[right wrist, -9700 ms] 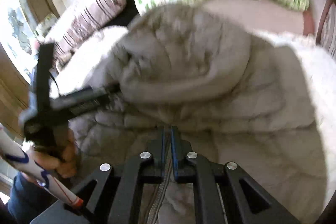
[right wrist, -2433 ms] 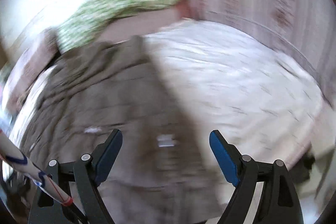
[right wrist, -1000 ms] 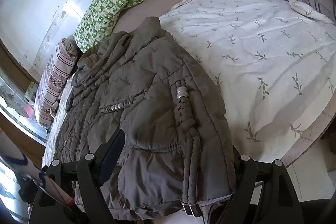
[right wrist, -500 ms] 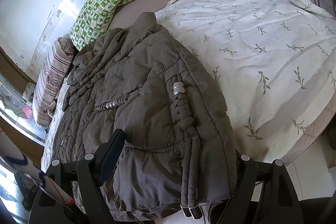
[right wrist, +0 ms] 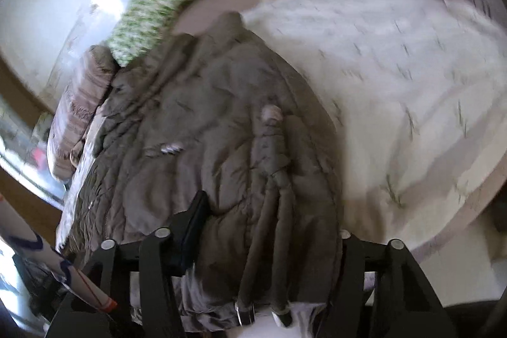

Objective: Fold large clothes

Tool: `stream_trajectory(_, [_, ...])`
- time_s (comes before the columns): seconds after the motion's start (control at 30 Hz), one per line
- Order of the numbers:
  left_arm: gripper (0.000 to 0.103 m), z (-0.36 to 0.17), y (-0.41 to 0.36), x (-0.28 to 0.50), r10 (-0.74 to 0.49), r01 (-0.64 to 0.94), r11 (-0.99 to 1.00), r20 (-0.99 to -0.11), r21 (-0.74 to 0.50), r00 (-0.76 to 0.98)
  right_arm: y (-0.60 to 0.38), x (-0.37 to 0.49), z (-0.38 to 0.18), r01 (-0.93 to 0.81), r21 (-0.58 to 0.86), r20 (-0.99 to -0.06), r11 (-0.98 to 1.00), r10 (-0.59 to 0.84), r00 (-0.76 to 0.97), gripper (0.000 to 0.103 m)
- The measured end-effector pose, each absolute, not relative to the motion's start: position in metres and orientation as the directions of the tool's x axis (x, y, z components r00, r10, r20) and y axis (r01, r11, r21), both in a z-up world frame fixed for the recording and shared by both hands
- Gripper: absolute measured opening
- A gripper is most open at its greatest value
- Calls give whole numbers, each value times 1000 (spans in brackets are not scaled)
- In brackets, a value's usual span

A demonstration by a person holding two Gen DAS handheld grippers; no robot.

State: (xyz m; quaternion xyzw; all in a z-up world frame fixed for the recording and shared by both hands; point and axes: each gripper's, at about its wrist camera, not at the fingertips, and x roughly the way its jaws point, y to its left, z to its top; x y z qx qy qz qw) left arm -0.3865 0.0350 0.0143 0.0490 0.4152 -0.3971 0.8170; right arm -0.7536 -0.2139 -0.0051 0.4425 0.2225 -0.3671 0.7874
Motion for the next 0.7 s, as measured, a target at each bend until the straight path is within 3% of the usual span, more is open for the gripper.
stream_trajectory(0.1, [57, 10, 36, -382, -604, 674, 687, -729, -271, 323, -212, -758, -5, 756, 564, -660, 332, -369, 655, 64])
stream_trajectory(0.27, [56, 9, 39, -382, -607, 667, 692, -722, -276, 331, -194, -760, -3, 675, 644, -584, 360, -340, 738, 39])
stream_trajectory(0.37, [54, 9, 38, -384, -606, 673, 692, -717, -262, 344, -188, -752, 3, 682, 616, -583, 394, -355, 731, 39])
stream_trajectory(0.47, [54, 5, 35, -382, -604, 667, 696, -719, -265, 345, -194, -747, -9, 735, 582, -646, 348, -351, 677, 50])
stream_trajectory(0.6, [57, 5, 30, -384, -593, 673, 701, -718, -237, 364, -199, -751, -13, 711, 629, -623, 313, -344, 702, 54])
stream_trajectory(0.63, [59, 5, 30, -383, -592, 672, 702, -718, -236, 366, -198, -749, -12, 708, 627, -622, 326, -338, 706, 48])
stream_trajectory(0.67, [59, 4, 30, -383, -592, 673, 702, -718, -235, 367, -196, -748, -10, 703, 621, -617, 347, -337, 711, 34])
stream_trajectory(0.7, [60, 4, 29, -384, -589, 673, 703, -718, -228, 371, -193, -745, -5, 700, 604, -610, 381, -345, 714, 31])
